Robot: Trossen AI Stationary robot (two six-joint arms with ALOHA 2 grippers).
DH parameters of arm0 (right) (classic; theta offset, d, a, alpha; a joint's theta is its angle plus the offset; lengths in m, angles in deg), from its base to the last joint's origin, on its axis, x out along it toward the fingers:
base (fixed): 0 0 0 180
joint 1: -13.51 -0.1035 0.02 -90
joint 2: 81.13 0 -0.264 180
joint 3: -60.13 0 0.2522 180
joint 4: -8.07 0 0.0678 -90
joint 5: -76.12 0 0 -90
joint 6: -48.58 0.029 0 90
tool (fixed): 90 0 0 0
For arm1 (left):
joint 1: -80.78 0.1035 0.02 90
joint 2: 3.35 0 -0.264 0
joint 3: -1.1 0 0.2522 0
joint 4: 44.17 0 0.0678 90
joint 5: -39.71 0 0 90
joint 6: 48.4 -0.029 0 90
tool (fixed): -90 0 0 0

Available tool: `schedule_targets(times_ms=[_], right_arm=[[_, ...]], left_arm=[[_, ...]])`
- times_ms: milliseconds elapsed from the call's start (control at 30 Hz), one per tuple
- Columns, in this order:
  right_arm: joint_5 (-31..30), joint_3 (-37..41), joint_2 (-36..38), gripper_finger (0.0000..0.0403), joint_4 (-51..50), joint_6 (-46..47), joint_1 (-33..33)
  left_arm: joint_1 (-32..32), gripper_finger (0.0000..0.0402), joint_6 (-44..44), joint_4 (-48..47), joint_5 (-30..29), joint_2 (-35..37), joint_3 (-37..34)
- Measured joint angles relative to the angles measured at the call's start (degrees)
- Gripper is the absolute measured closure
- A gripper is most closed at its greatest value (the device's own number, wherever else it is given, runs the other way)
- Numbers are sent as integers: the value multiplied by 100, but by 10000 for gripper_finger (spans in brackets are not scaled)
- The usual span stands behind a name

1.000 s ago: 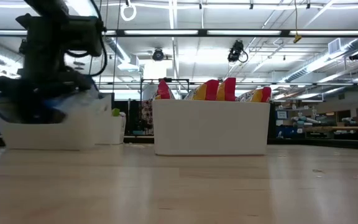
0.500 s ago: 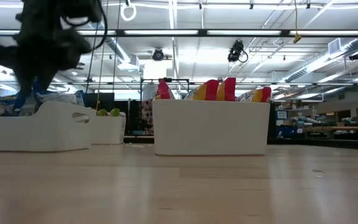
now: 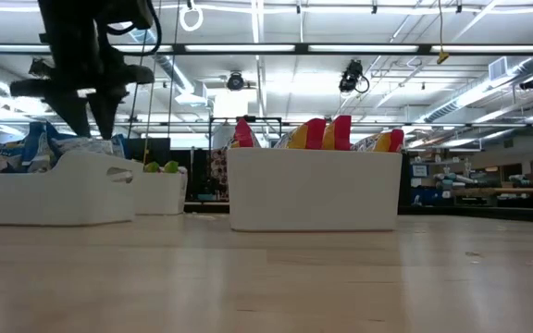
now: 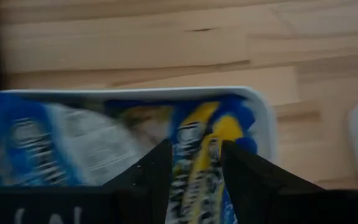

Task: Sort Maruchan noodles
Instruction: Adjust the blue noodle packs in the bottom white bin

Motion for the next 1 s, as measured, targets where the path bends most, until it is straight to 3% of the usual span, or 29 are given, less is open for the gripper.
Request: schedule_targets(times_ms=[100,300,600,833,1000], right_arm=[[0,0,0,266,0,-2,0],[-11,0,0,266,0,-7,0],[-28,0,1,266,33,-4,0],[-41,0,2,266,37,0,0],[-44,0,2,266,31,-20,2]], left_arm=[[-2,260,26,426,-4,-29,-251],[-2,260,206,322,33,-346,-753],[-173,260,274,234,231,-378,-743],[-168,260,-157,158,611,-376,-880],[-170,260,-277,609,1252,-364,-891]])
